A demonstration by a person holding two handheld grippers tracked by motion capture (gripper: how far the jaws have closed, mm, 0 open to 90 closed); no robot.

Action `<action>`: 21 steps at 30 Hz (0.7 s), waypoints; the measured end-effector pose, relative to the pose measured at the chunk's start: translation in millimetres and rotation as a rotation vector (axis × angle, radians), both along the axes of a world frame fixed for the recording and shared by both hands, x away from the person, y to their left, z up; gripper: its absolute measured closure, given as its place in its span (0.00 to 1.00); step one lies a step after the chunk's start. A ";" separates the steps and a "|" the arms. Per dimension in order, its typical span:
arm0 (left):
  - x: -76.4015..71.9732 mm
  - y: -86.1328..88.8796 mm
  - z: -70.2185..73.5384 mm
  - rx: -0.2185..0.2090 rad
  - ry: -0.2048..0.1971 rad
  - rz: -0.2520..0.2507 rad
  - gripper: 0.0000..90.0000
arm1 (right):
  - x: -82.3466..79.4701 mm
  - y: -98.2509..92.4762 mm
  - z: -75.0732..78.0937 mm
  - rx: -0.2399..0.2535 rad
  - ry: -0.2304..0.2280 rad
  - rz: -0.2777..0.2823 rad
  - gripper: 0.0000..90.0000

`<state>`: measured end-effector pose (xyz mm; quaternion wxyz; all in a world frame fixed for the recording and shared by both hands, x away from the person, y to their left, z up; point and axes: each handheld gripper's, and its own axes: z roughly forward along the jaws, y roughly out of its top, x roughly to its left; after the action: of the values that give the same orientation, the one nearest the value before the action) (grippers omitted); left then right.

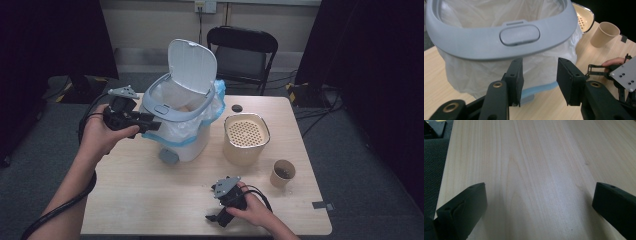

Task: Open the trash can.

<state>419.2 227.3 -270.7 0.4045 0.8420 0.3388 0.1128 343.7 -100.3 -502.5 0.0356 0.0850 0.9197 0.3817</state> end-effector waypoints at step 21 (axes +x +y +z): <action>-6.5 -5.2 -43.6 0.006 0.029 -0.056 0.30 | -0.6 0.5 0.0 -0.001 -0.003 -0.010 0.00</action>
<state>412.7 222.0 -314.3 0.4001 0.8538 0.3207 0.0904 343.0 -99.8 -502.4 0.0392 0.0892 0.9194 0.3810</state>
